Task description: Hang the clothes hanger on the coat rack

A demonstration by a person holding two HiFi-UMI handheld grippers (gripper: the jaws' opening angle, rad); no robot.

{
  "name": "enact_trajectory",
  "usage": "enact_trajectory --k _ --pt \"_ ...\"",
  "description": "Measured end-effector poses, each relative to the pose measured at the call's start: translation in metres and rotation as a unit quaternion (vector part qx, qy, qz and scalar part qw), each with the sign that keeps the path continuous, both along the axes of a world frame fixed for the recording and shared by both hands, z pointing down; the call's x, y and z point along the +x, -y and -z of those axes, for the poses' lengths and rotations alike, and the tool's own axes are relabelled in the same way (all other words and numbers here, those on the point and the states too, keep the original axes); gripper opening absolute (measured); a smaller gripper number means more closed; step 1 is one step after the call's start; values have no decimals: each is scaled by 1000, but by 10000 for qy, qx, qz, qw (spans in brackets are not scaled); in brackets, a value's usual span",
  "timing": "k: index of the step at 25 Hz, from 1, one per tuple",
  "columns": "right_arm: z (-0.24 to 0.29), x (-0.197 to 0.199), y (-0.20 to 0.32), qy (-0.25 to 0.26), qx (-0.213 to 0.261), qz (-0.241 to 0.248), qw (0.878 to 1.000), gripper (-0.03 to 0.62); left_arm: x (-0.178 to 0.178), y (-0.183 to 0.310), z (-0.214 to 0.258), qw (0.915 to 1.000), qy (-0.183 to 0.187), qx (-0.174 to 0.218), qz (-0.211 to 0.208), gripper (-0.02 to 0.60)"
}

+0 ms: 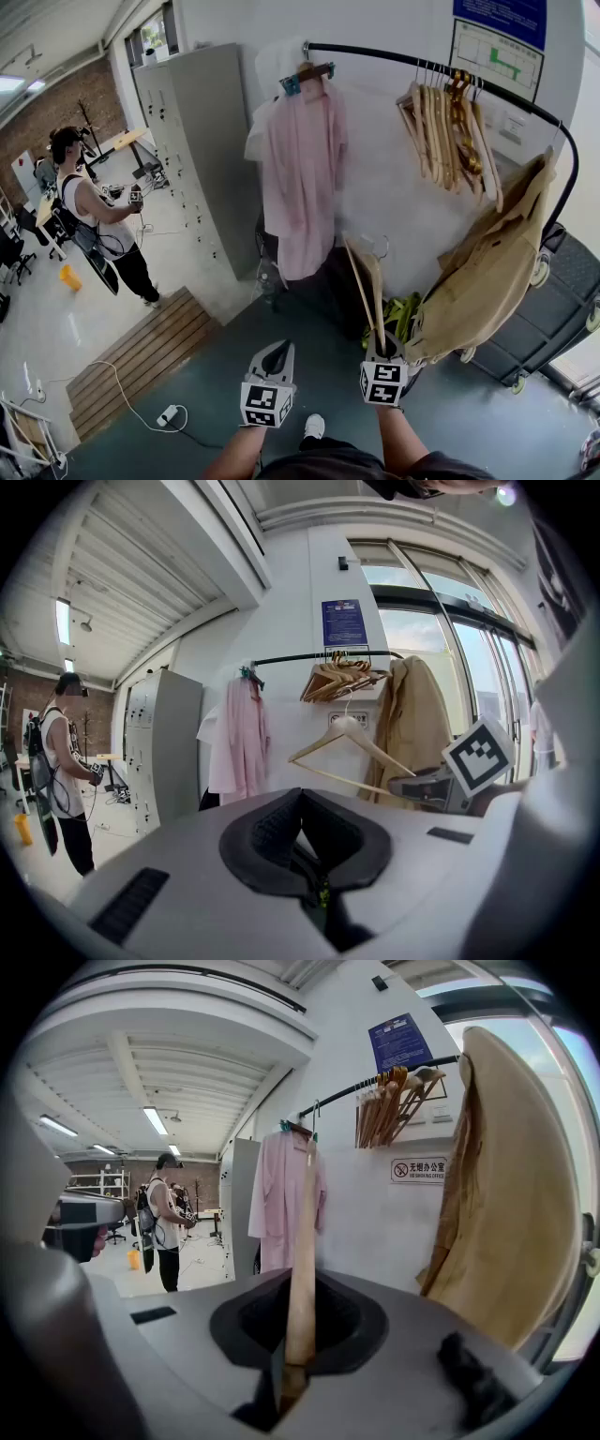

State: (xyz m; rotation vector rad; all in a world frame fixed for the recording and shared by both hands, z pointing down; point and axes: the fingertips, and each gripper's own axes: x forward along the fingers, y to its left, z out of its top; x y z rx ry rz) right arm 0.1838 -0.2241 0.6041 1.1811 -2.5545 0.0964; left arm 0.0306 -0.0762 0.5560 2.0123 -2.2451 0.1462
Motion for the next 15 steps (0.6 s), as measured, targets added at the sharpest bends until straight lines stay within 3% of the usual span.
enact_trajectory --k 7,15 --pt "13 -50 51 -80 -204 -27 9998 32 -48 44 5 9999 82 -109 -83 8" --pt "51 -96 112 -96 -71 -349 9993 32 -80 106 -2 9980 28 -95 -625 8"
